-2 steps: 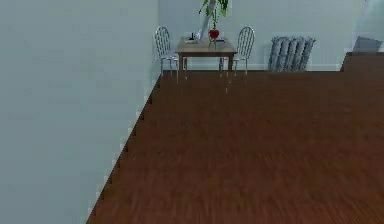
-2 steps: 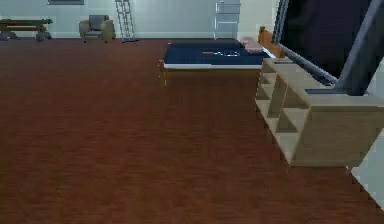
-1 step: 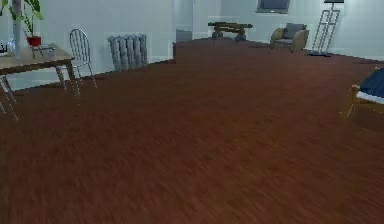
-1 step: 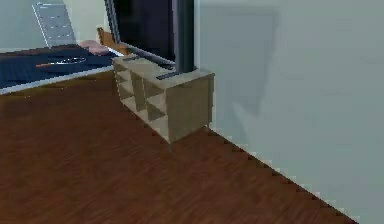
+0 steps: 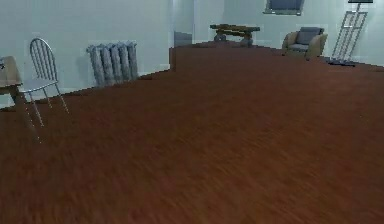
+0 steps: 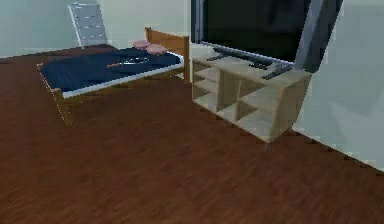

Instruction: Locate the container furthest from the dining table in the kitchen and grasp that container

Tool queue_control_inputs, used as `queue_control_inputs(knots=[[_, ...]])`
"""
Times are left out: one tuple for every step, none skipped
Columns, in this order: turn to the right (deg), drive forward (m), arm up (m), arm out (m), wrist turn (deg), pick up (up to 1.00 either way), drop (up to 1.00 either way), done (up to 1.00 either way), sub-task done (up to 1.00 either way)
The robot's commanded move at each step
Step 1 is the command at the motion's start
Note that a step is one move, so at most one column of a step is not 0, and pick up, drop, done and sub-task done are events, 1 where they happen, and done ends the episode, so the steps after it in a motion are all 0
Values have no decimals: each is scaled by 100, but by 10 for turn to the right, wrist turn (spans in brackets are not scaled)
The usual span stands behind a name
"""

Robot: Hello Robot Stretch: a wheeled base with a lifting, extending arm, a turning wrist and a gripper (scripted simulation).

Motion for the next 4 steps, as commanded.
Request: queue_control_inputs(knots=[[0, 100, 0, 0, 0, 0, 0, 0, 0], [0, 100, 0, 0, 0, 0, 0, 0, 0], [0, 100, 0, 0, 0, 0, 0, 0, 0], [0, 100, 0, 0, 0, 0, 0, 0, 0]])
